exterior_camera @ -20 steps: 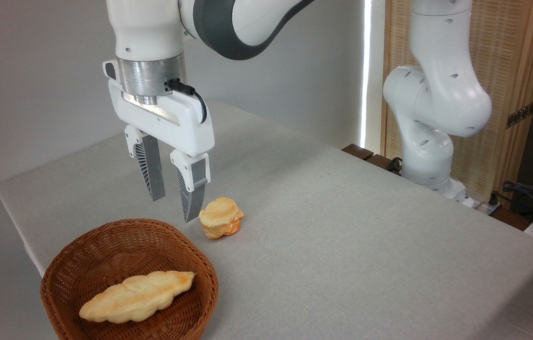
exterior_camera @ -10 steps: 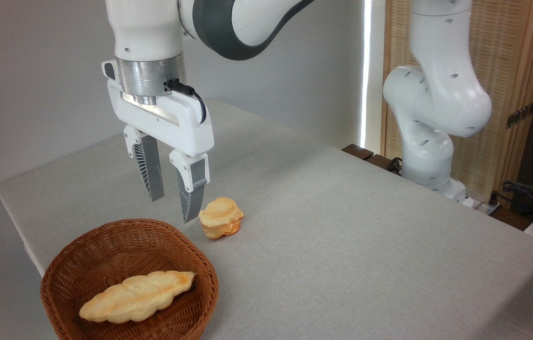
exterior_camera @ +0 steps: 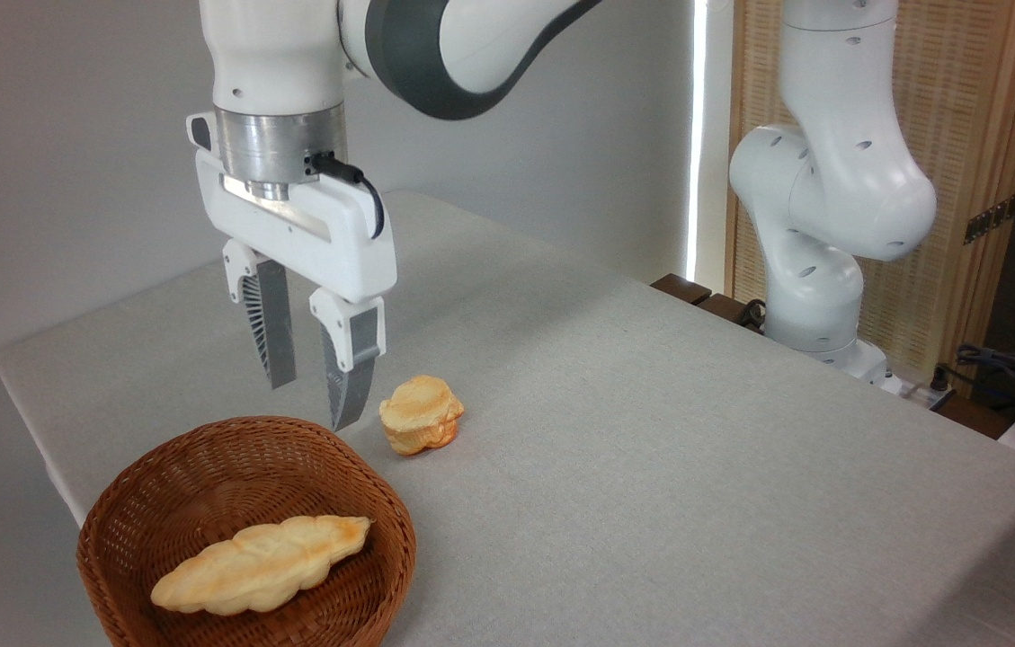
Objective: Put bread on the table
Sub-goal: 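Move the open gripper over the basket and lower onto the long loaf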
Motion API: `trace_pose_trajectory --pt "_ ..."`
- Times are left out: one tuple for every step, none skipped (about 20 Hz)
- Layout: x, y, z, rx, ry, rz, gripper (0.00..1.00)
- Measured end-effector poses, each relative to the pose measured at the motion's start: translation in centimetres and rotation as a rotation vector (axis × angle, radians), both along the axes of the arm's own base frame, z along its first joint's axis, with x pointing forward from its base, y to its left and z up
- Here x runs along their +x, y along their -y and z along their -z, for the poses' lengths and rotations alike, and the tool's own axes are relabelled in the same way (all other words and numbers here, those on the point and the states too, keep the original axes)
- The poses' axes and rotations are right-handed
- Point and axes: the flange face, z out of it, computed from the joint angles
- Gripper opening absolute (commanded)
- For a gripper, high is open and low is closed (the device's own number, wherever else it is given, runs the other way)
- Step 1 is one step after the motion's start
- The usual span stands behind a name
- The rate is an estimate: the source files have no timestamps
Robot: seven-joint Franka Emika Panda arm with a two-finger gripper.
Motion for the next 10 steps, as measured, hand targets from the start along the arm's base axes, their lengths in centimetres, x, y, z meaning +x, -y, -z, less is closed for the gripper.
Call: trace_pose_trajectory --pt "0.3 0.0 0.4 -0.001 0.016 -0.002 1.0" --pt "0.5 -0.1 0.9 -0.002 0.032 -0.004 1.0" --pt "0.7 -0.1 1.4 -0.004 0.05 -0.006 1.0" --pt "1.0 -0.3 2.2 -0.005 0.074 -0.01 1.0" --pt "1.4 -0.5 3.0 -0.006 0.091 -0.015 1.0" --pt "1.7 -0.9 3.9 -0.003 0.102 -0.018 1.0" --pt "2.0 -1.3 4.6 0.002 0.104 -0.011 1.0" --pt "2.3 -1.6 5.4 0.011 0.101 0.01 1.0" --pt "2.6 -2.0 6.1 0.02 0.102 0.035 1.0" --pt "2.9 -2.4 6.5 0.032 0.108 0.067 1.0"
